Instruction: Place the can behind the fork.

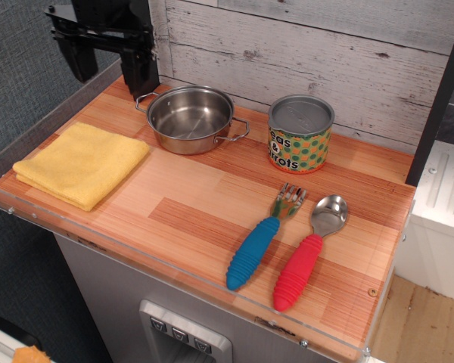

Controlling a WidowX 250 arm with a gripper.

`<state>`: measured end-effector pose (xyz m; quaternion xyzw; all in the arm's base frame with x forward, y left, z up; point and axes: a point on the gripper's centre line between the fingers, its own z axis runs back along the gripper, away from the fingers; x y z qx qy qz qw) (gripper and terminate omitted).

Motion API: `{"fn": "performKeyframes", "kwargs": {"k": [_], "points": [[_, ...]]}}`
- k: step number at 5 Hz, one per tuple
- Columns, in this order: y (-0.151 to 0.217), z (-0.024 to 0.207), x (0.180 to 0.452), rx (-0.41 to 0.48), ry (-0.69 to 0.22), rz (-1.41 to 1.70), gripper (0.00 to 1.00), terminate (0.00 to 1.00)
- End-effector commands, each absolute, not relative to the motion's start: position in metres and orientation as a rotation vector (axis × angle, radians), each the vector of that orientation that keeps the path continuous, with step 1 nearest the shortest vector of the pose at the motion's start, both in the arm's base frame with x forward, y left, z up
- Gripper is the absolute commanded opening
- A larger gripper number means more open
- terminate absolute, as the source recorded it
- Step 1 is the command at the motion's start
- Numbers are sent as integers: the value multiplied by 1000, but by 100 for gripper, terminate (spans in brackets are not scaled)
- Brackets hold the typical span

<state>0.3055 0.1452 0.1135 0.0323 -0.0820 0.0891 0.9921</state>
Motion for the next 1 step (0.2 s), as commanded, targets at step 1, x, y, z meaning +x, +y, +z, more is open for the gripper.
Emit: {"fn": "performKeyframes", "kwargs": {"k": [1], "points": [[159, 126, 305, 69, -202, 199, 100, 100]]}}
